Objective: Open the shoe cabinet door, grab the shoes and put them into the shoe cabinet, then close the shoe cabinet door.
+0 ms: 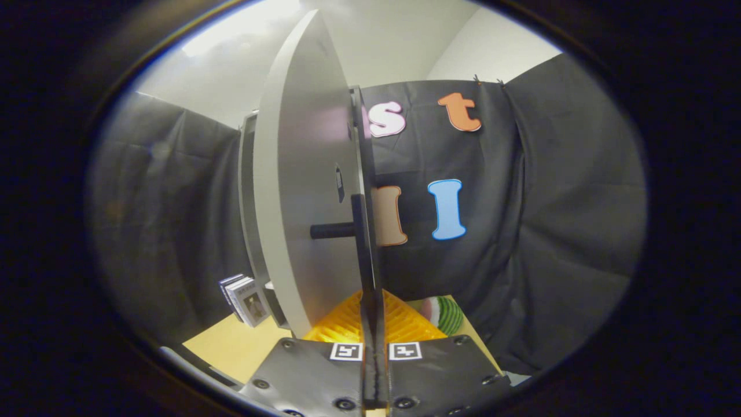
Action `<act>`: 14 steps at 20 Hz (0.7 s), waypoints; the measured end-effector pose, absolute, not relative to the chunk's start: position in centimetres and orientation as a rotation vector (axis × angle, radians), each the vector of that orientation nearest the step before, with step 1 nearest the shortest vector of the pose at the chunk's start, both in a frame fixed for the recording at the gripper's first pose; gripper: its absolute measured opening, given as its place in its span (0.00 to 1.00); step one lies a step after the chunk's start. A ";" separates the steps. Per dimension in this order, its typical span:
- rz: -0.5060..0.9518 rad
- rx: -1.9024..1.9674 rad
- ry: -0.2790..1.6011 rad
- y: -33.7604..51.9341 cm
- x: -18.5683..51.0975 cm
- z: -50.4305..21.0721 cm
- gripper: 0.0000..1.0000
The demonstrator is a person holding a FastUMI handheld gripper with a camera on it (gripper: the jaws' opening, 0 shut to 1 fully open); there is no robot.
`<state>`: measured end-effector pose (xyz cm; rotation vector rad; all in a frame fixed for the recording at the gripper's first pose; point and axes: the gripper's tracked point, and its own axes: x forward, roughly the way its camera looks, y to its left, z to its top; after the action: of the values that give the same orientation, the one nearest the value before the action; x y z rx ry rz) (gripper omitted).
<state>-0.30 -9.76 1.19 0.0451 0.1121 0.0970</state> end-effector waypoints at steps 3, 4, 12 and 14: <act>0.087 0.045 0.115 -10.0 -1.2 1.3 0.03; 0.084 0.047 0.110 -10.0 -1.6 1.4 0.03; 0.004 0.004 0.075 -8.0 -7.2 2.7 0.02; 0.006 0.006 0.079 -5.5 -7.7 1.9 0.02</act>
<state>-7.69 -5.47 1.87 0.0057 0.0790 0.0064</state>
